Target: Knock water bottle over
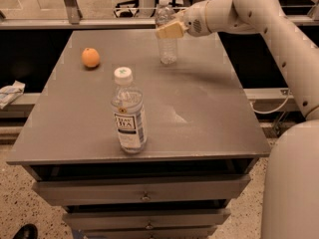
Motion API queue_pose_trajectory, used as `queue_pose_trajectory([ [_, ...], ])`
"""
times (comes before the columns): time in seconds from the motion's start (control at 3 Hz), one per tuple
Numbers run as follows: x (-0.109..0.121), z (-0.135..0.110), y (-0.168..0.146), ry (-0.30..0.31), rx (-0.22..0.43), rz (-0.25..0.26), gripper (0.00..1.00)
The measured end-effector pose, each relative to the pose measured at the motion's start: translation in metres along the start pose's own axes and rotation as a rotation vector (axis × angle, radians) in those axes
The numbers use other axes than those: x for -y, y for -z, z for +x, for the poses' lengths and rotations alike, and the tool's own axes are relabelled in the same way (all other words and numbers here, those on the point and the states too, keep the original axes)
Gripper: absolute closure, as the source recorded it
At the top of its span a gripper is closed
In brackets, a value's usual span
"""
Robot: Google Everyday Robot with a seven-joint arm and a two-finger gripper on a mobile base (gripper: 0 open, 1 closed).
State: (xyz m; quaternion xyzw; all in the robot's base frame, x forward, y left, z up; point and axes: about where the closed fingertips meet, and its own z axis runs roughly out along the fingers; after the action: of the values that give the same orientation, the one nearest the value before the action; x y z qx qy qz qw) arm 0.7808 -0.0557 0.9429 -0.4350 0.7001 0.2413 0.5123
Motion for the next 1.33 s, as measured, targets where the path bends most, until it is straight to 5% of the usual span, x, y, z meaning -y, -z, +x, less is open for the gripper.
queue_pose_trajectory([
  [0.33, -0.002, -0.005, 0.017, 0.016, 0.006, -0.008, 0.93],
  [0.67, -0.005, -0.021, 0.047, 0.196, -0.093, -0.038, 1.0],
  [1.0, -0.017, -0.004, 0.068, 0.32, -0.257, -0.11, 1.0],
  [1.33, -0.055, 0.039, 0.077, 0.491, -0.523, -0.337, 1.0],
])
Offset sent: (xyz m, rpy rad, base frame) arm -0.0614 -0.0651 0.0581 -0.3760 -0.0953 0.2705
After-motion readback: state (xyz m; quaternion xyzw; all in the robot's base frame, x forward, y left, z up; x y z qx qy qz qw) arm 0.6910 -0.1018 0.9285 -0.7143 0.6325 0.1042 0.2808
